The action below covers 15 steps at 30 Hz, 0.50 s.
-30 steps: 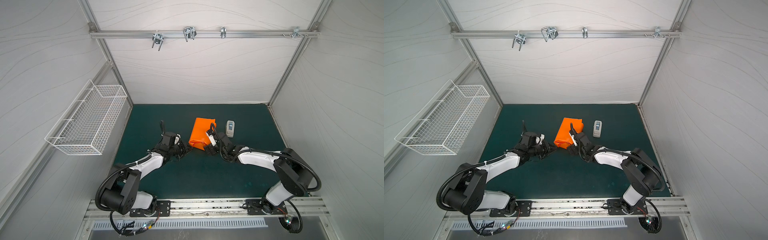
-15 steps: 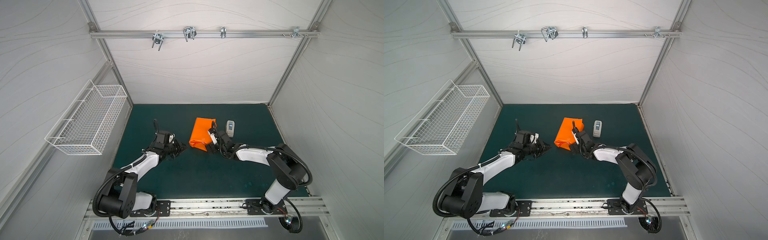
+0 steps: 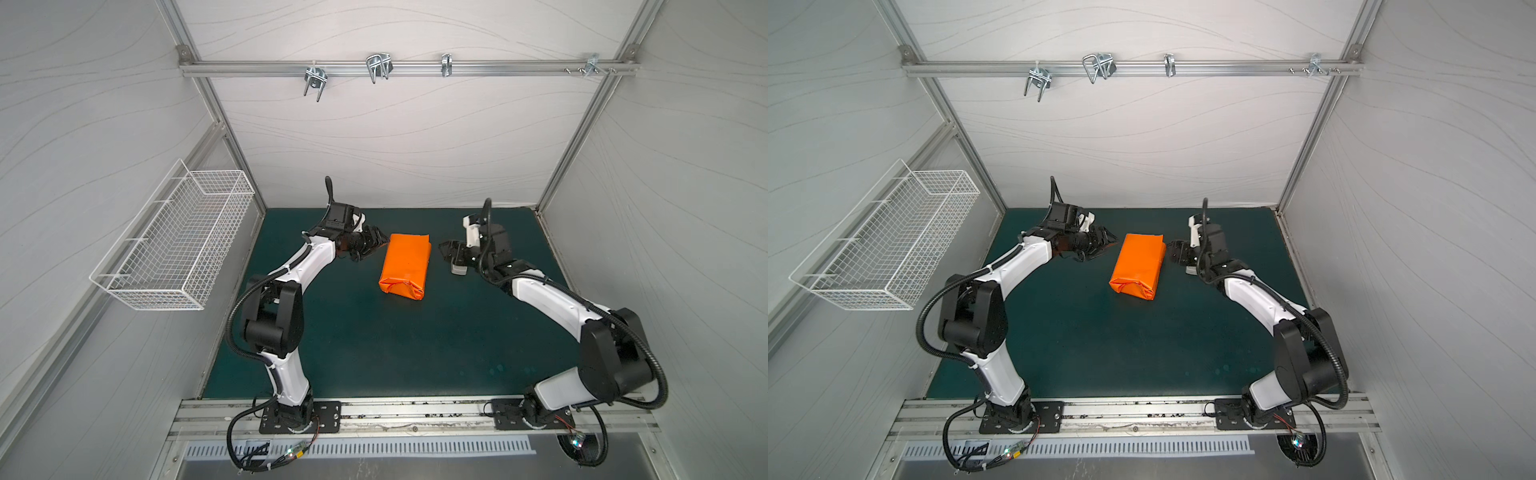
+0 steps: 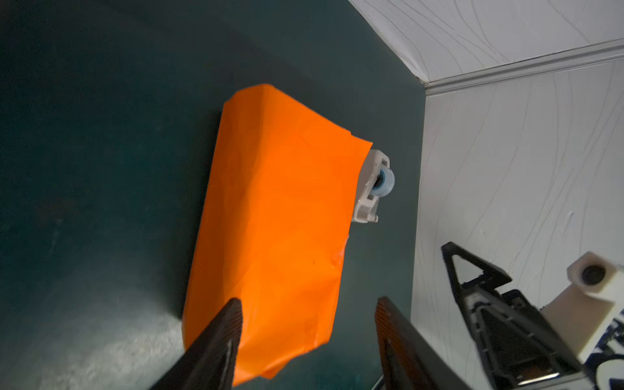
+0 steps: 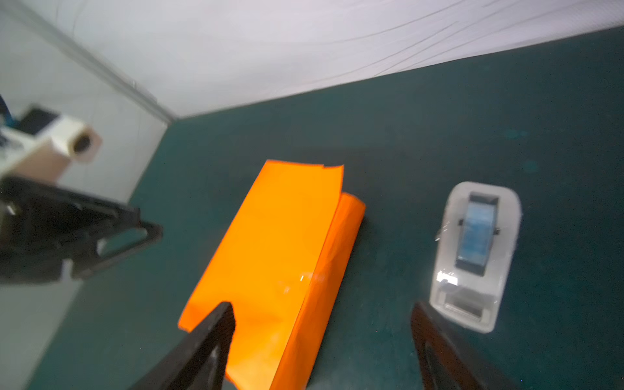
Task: Wrap a gift box in wrapping paper
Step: Rotate the gift box at the center of the table.
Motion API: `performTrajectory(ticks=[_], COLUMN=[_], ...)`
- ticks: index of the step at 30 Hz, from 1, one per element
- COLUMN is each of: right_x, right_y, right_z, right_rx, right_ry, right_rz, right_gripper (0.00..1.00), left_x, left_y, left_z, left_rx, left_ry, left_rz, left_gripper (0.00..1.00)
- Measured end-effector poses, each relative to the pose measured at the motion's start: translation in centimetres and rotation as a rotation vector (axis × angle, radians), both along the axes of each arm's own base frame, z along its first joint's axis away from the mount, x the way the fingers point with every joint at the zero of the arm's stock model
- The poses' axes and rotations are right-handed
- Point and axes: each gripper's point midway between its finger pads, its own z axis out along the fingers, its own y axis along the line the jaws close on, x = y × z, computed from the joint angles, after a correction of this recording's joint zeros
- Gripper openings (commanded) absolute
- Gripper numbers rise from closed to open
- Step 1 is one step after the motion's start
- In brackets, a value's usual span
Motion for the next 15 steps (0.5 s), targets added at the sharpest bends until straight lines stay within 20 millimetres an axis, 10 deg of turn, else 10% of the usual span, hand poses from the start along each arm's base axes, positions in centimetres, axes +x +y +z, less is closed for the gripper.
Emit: performTrajectory(ticks=[9, 15], right_x=[-5.8, -9.4], right_y=[5.6, 11.2], right_z=[-10.2, -11.3], right_rx=[0.111, 0.151], right_ry=[0.384, 0.42], right_rz=[0.087, 0.192], right_gripper=[0.84, 0.84], left_x=[0.2, -2.3], left_y=[1.8, 6.9], left_z=[-2.6, -1.0], left_rx=[0.041, 0.066], left_ry=[0.095, 0.079], left_rz=[0.027, 0.149], left_gripper=[0.63, 0.62])
